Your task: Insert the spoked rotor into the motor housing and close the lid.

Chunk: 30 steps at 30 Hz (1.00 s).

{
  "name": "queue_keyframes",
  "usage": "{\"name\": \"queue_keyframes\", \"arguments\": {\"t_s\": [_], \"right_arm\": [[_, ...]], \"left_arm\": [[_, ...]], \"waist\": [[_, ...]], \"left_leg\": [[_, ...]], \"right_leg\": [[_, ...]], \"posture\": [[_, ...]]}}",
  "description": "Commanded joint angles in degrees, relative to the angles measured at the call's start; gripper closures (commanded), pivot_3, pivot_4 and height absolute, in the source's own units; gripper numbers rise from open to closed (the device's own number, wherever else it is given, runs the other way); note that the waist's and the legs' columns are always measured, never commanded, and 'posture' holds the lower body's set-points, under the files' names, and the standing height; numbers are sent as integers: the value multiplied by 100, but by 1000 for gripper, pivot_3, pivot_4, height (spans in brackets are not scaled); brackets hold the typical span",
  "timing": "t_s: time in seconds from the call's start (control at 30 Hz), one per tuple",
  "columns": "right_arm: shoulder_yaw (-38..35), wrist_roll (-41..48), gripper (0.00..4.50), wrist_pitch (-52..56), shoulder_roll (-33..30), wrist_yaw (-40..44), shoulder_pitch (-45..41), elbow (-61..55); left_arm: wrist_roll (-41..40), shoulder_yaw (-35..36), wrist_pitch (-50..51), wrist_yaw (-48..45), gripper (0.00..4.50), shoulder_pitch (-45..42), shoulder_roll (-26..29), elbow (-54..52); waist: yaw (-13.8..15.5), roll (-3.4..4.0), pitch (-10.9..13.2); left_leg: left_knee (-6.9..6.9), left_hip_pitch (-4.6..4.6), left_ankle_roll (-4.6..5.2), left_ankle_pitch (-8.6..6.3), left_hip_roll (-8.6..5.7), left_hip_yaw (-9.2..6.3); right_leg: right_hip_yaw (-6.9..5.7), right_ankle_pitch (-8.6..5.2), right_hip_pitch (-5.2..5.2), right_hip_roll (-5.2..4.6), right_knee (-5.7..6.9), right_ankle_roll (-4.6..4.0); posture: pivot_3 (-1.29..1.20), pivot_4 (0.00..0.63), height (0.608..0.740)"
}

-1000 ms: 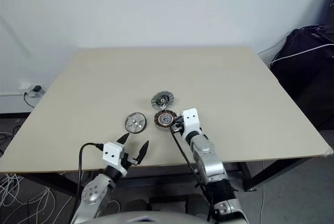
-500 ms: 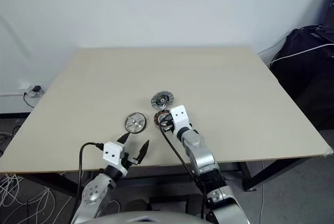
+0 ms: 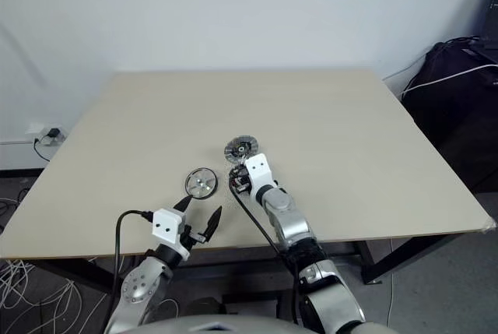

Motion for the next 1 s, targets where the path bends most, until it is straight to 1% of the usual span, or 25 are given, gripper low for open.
{"name": "queue_keyframes", "arguments": {"t_s": [0.03,0.23,0.6,0.67,0.7,0.87,0.97,1.0], "right_arm": [[-93,-14,3808,-245,54,-18,-268,116],[-166,-22,3808,-376,73,-32,-439,400],[-162,-36,3808,-383,73,27,-361,440],[-156,-36,3076,-376,82,34,-355,430],[-154,-36,2838,-375,87,34,-355,427],[-163,1,1274,-369,120,67,-347,347],[-172,99,1274,-340,139,178,-266,56],[-177,133,1448,-320,142,213,-233,-59]], "left_arm": [[24,-24,-15,26,0,-48,-22,-281],[41,-42,21,55,0,-28,-37,-345],[4,-54,137,73,0,-38,-1,-464],[-5,-48,140,67,0,-48,4,-451],[-9,-45,135,63,0,-54,6,-436],[-19,-33,73,54,0,-61,0,-332],[-22,-28,23,56,0,-51,-12,-264],[-24,-26,7,55,0,-48,-14,-245]], "waist": [[-1,0,0],[-13,1,1],[-65,3,2],[-76,3,2],[-81,3,2],[-85,3,2],[-85,3,2],[-84,4,3]], "left_leg": [[0,0,0,0,0,0],[0,0,-2,1,0,0],[0,0,-2,1,0,-1],[0,0,-2,1,0,-1],[0,0,-2,1,0,-1],[0,0,-2,1,0,-1],[0,0,-2,1,0,-1],[0,0,-2,1,0,-1]], "right_leg": [[0,0,0,0,0,0],[0,1,1,0,0,2],[0,2,0,0,0,3],[0,2,0,0,0,3],[0,2,0,0,0,3],[0,2,0,0,0,3],[0,2,0,0,0,3],[0,2,0,0,0,3]], "posture": [[0,0,740],[0,0,740],[0,0,740],[0,0,740],[0,0,740],[0,0,740],[0,0,740],[0,0,740]]}}
